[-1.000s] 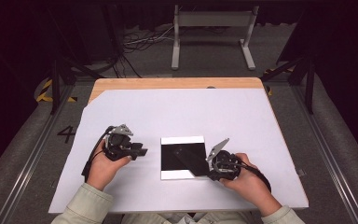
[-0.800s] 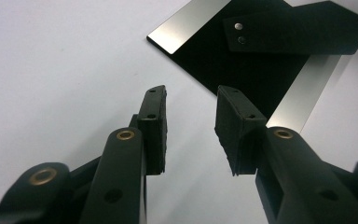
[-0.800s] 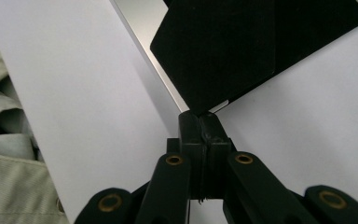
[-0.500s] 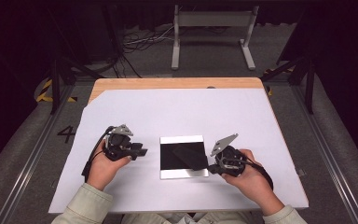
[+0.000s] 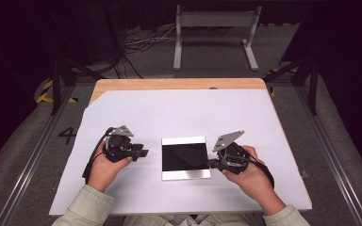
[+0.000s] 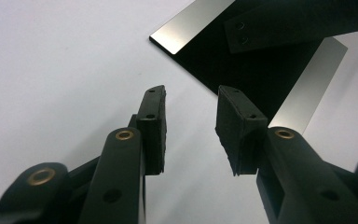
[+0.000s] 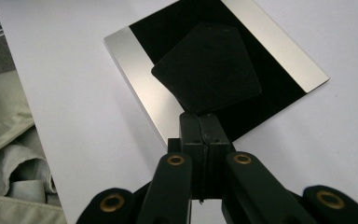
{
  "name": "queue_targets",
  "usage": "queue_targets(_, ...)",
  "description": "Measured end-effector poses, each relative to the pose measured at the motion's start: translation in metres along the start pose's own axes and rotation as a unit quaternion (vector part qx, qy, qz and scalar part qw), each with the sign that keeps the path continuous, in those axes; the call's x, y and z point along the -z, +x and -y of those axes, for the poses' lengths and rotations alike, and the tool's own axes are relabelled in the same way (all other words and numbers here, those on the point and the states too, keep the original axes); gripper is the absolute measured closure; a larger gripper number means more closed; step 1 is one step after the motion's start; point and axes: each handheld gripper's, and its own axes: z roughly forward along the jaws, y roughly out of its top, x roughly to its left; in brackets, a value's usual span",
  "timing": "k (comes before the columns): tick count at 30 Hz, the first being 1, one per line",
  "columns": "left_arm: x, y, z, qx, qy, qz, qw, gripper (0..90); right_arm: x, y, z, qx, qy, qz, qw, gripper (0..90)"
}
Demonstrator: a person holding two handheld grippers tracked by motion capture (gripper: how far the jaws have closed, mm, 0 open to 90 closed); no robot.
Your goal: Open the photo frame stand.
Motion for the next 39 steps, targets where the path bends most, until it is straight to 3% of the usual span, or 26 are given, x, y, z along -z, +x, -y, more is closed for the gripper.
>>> queue_targets(14, -0.0029, -0.0002, 0.0003, -0.002, 0.004, 0.003, 1.0, 63.3, 0.0031, -0.0006, -0.0088, -0.002, -0.027, 0.003, 0.9996, 90.0)
queue_targets(34, -0.002, 0.0011, 0.0013, 0.002, 0.002, 0.004, 1.0, 63.0, 0.0034, -0.001, -0.0075, -0.003, -0.016, -0.001, 0.9999, 90.0)
queue_targets(39, -0.0016, 0.0011, 0.0017, 0.004, 0.0, 0.004, 1.0, 62.8, 0.0082, -0.0021, -0.0052, -0.007, -0.019, 0.002, 0.9998, 86.5)
